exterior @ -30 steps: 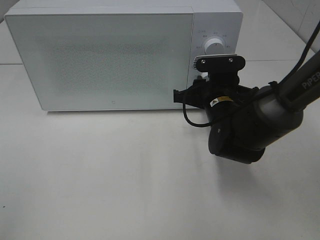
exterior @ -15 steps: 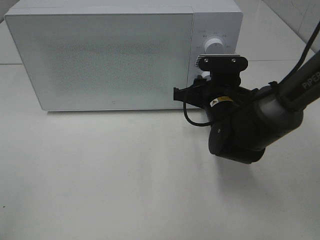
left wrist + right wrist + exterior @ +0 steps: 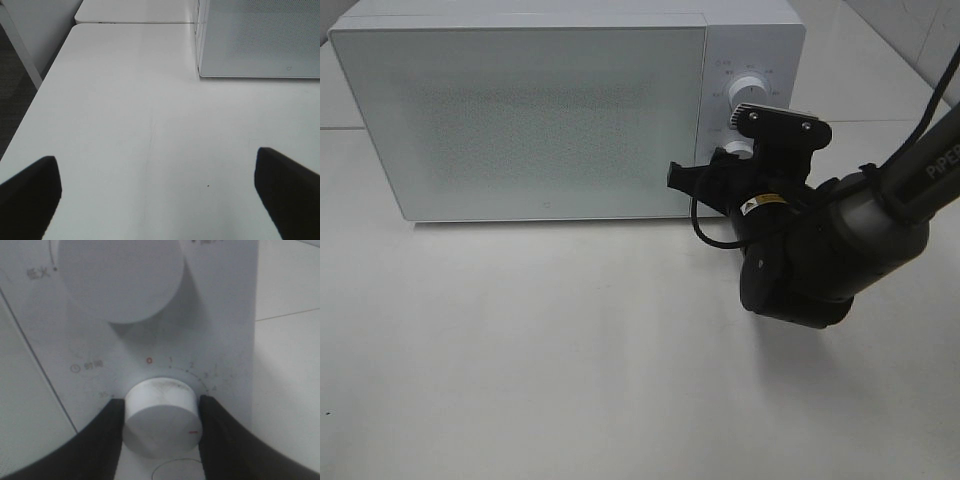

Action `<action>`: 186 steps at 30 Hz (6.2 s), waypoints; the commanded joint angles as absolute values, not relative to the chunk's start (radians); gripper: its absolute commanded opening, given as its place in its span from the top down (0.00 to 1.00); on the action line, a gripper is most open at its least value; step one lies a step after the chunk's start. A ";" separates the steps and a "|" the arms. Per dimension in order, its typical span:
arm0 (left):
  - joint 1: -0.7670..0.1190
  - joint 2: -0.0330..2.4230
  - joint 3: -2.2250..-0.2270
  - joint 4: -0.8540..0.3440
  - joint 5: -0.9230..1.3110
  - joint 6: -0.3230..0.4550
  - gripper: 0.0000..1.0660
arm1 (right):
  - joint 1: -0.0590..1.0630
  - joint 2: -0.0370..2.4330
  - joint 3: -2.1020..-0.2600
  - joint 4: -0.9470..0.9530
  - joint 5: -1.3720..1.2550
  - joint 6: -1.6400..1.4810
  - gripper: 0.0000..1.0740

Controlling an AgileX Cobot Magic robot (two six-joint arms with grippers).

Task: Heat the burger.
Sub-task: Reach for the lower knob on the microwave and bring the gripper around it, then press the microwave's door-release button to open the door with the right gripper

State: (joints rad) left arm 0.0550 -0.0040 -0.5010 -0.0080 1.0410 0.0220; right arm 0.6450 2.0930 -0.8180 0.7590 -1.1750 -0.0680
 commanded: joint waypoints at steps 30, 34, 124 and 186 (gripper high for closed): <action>0.060 -0.030 -0.504 -0.011 1.031 0.023 0.04 | 0.644 2.086 -0.828 0.614 -1.358 0.739 0.93; 0.060 -0.030 -0.504 -0.011 1.031 0.023 0.04 | 0.640 2.086 -0.828 0.614 -1.359 0.736 0.93; 0.060 -0.030 -0.504 -0.011 1.031 0.023 0.04 | 0.640 1.981 -0.733 0.701 -1.150 1.180 0.31; 0.060 -0.030 -0.504 -0.011 1.031 0.023 0.04 | 0.397 0.998 -0.902 0.188 1.105 -0.160 0.31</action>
State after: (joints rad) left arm 0.0550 -0.0040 -0.5010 -0.0070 1.0400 0.0220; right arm 0.4010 1.0760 -0.8970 0.1900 1.0510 -0.1640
